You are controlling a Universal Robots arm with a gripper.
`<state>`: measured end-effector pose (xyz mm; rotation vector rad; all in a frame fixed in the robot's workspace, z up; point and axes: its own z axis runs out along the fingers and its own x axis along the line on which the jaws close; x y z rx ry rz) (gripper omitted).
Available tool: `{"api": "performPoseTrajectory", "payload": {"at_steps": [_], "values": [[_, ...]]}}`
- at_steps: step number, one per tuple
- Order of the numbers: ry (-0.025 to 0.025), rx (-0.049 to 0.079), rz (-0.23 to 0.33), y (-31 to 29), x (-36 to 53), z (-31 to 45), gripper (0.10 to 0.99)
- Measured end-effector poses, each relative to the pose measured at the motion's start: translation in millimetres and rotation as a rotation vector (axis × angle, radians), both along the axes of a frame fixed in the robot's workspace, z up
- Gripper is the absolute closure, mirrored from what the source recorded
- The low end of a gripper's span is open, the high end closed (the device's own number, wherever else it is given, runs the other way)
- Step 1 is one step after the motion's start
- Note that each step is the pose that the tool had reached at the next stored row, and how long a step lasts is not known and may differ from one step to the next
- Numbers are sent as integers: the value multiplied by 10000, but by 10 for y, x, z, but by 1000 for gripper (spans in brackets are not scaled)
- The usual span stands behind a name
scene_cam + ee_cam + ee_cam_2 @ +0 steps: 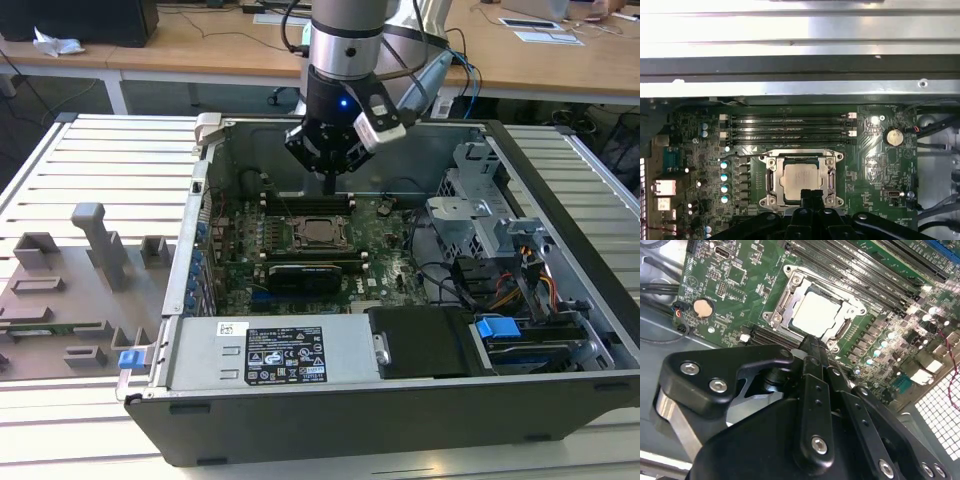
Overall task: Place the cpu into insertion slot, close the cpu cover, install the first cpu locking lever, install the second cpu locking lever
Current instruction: 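Install the first cpu locking lever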
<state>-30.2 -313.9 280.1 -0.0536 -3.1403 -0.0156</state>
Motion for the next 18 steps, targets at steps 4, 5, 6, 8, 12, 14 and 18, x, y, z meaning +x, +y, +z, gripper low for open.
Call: {"api": "performPoseTrajectory", "payload": {"at_steps": [4, 5, 6, 8, 12, 14, 18], "values": [[0, -8, -68, 0, 0, 0, 980], [-1, -9, -70, 0, 0, 0, 980], [0, -11, -74, 0, 0, 0, 980], [0, -12, -74, 0, 0, 19, 980], [-2, -9, -74, 0, 0, 40, 980], [-1, -11, -77, 0, -8, 41, 980], [-1, -12, -73, 0, -103, 41, 980]]}}
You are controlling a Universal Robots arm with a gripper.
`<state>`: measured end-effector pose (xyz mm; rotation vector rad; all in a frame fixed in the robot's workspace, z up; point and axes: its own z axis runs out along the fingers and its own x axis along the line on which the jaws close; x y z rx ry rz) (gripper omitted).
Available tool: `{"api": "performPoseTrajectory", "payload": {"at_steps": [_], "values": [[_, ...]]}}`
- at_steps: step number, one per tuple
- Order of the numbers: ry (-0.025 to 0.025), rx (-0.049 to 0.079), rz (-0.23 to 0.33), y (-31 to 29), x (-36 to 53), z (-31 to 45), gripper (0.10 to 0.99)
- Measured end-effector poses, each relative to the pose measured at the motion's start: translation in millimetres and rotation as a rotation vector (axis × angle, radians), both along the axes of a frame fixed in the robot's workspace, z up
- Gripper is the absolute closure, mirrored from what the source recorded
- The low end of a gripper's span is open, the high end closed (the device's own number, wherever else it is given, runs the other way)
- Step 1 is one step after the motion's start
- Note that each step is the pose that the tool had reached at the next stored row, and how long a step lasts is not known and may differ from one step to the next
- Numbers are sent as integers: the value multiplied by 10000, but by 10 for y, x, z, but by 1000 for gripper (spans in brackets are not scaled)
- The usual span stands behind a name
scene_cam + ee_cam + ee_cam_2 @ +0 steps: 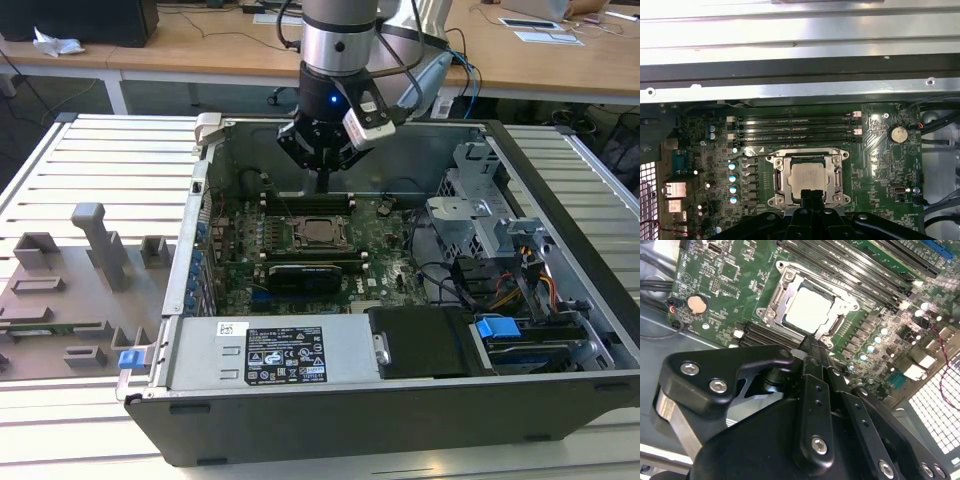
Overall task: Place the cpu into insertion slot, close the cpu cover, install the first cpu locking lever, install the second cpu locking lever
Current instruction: 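Install the first cpu locking lever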
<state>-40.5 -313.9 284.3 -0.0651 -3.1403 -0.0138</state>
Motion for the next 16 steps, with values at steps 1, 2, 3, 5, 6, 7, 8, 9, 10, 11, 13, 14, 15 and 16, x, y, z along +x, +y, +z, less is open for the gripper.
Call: {"api": "performPoseTrajectory", "payload": {"at_steps": [1, 2, 3, 5, 6, 7, 8, 9, 10, 11, 13, 14, 15, 16], "values": [[-1, 1, 0, 0, -10, 0, 980], [0, 1, -1, 0, -23, 0, 980], [0, 1, -1, 0, -38, 0, 980], [0, 1, -1, 0, -65, 0, 980], [0, 0, 0, 0, -88, 0, 980], [0, 0, 1, 0, -106, 0, 980], [0, 1, 0, 0, -121, 0, 980], [0, 0, -1, 0, -139, 0, 980], [0, 0, -2, 0, -157, 0, 980], [-1, 2, -2, 0, -184, -1, 980], [0, 1, 1, 0, -213, 0, 980], [-1, 1, 0, 0, -226, -1, 980], [-1, 1, -1, 0, -236, -1, 980], [0, 1, -1, 0, -247, 0, 980]]}}
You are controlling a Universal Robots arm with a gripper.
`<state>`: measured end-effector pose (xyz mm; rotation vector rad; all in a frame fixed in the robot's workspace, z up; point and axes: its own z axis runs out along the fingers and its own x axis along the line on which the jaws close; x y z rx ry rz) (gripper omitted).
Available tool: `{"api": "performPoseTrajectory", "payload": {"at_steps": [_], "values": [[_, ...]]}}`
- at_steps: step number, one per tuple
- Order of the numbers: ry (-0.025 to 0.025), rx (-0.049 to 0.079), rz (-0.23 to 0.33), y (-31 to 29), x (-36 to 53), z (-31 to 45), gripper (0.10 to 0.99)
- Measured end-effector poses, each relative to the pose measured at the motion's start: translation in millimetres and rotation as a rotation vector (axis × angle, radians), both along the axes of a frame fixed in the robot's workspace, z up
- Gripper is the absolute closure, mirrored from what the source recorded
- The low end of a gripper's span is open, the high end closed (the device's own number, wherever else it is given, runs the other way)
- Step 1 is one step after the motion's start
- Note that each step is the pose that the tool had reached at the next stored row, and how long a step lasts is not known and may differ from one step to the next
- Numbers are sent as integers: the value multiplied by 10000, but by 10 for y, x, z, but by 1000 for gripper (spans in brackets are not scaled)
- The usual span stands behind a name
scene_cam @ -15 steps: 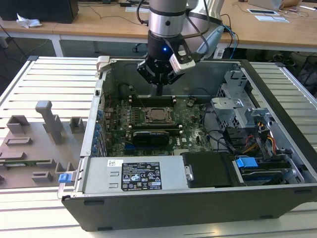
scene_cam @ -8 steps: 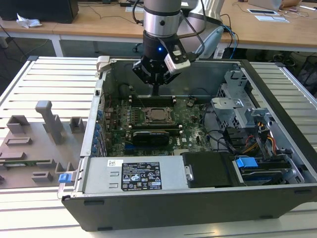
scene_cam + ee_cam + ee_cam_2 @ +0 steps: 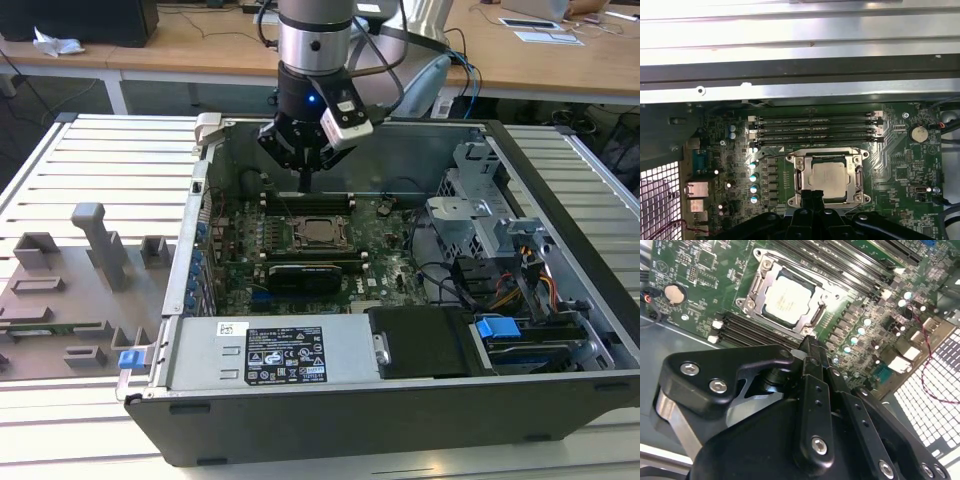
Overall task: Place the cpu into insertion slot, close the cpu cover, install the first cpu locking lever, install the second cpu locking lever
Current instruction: 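Install the first cpu locking lever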
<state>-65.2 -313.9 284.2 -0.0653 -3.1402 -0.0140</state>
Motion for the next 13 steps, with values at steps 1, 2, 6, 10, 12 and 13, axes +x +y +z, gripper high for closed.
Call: {"api": "performPoseTrajectory", "payload": {"at_steps": [1, 2, 6, 10, 12, 13], "values": [[-1, 0, 0, 0, -9, 0, 980], [-1, 0, 0, 0, -24, 0, 980], [-1, 0, 1, 0, -76, 0, 980], [-1, 0, 0, 0, -137, 0, 980], [-1, 0, 0, 0, -161, -1, 980], [0, -1, 1, 0, -173, 0, 980]]}}
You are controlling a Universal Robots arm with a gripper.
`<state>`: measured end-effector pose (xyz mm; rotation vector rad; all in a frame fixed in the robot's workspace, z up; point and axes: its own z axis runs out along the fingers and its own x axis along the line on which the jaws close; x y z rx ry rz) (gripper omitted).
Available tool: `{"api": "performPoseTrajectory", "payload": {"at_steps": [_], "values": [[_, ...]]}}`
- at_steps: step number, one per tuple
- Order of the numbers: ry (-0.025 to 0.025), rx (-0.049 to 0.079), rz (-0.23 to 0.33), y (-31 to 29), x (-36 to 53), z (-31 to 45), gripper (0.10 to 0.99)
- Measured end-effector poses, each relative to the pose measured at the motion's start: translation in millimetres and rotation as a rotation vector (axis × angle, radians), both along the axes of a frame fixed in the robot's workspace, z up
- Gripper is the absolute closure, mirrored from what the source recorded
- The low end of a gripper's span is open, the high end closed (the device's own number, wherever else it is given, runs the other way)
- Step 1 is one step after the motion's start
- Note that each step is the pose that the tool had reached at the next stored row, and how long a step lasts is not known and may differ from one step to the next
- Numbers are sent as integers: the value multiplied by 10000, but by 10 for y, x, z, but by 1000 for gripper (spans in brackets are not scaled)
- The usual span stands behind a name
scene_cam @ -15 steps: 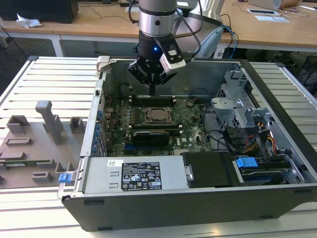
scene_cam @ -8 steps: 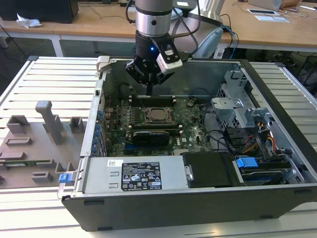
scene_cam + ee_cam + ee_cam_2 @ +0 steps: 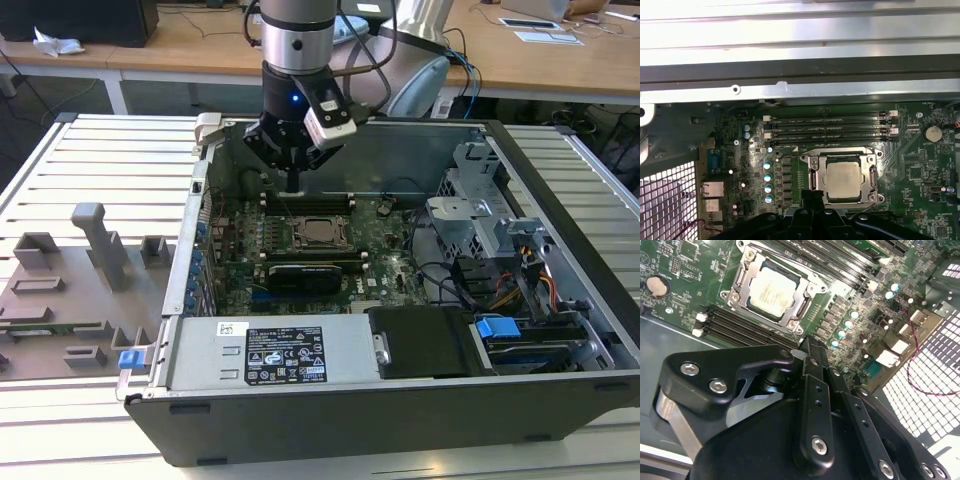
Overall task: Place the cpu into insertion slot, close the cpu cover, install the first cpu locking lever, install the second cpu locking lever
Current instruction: 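Install the first cpu locking lever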
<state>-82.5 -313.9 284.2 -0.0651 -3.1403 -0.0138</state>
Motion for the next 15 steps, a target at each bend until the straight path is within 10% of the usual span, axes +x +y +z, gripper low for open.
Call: {"api": "performPoseTrajectory", "payload": {"at_steps": [15], "values": [[0, 1, -2, 5, -200, -1, 980]]}}
